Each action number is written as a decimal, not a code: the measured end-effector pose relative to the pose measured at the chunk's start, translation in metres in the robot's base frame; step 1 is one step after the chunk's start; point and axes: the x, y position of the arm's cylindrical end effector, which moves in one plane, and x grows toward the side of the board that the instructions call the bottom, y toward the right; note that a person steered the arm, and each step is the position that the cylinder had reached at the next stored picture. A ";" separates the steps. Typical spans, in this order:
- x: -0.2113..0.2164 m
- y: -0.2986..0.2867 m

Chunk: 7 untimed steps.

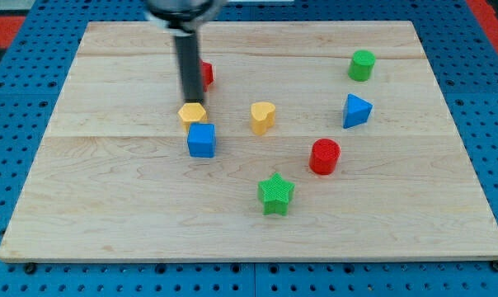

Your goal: Push the yellow hexagon into the yellow heart

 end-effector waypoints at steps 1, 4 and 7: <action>0.036 -0.024; 0.025 0.051; 0.039 0.149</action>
